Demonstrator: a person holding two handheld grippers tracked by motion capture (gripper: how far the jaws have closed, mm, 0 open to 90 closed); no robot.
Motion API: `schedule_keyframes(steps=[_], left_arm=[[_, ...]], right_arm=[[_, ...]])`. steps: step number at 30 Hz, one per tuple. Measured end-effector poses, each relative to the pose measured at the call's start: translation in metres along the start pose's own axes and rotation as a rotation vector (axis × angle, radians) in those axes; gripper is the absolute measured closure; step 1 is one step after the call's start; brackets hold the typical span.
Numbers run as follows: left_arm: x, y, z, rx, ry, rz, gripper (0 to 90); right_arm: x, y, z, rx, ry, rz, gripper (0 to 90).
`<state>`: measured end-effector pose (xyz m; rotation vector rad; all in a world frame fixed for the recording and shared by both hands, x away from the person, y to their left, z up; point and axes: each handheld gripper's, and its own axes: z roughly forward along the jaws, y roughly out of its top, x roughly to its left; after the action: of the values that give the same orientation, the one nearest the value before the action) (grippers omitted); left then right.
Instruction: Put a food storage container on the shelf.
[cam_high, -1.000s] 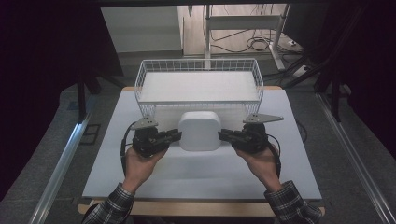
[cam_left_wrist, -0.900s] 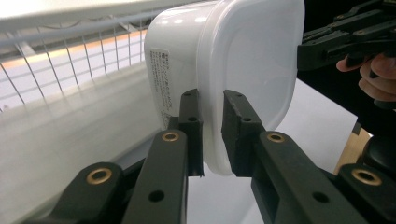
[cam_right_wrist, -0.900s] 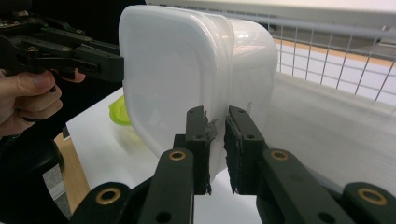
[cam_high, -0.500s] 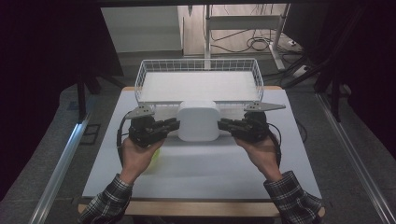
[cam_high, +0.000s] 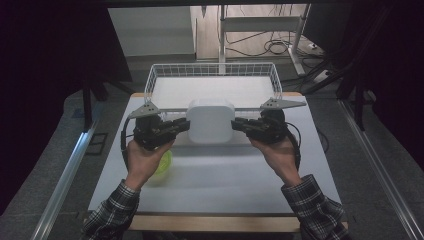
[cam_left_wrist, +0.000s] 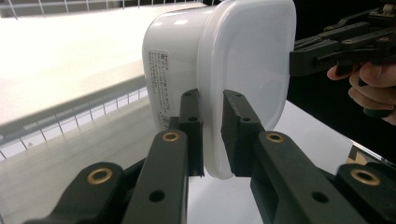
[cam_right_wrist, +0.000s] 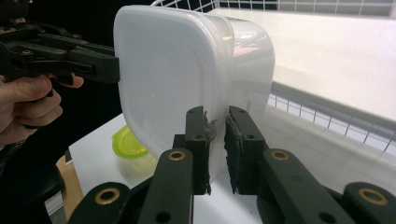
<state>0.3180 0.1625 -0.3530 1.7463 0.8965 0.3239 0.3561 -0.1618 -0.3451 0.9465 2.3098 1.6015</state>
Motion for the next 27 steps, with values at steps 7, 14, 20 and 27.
schedule_keyframes(steps=[7,14,20,27], left_arm=[[0.004,0.014,0.001,-0.011,0.005,0.005,79.4],[0.013,0.027,0.006,-0.028,0.008,-0.002,79.3],[0.021,0.039,0.012,-0.03,0.016,-0.011,79.2],[0.03,0.052,0.023,-0.028,0.025,-0.017,78.9]], right_arm=[[-0.004,0.014,0.0,-0.014,-0.003,0.003,79.4],[-0.009,0.032,0.003,-0.027,-0.027,-0.014,79.4],[-0.015,0.044,0.007,-0.042,-0.045,-0.016,79.1],[-0.026,0.056,0.012,-0.056,-0.065,0.003,78.7]])
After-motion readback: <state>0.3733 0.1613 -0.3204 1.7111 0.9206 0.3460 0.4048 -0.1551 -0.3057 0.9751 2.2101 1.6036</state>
